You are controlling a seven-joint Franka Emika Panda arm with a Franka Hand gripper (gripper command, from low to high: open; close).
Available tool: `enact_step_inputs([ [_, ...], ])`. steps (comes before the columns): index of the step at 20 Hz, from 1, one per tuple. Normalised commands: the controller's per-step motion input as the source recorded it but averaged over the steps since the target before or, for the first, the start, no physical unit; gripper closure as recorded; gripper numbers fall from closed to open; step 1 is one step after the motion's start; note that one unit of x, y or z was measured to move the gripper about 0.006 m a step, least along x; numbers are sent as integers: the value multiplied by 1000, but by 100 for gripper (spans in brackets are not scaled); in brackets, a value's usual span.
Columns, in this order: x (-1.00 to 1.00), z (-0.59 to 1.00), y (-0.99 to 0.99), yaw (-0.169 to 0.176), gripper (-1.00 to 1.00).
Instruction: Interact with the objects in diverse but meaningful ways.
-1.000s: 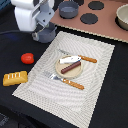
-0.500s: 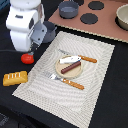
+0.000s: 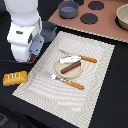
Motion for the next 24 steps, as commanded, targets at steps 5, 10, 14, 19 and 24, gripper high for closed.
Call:
enact_step_inputs([
  [5, -282, -315, -54, 26, 100],
  [10, -253, -273, -65, 23, 100],
  [14, -249, -242, -84, 22, 100],
  [19, -193, -29, -119, 36, 100],
  [24, -59, 561, -21, 19, 100],
])
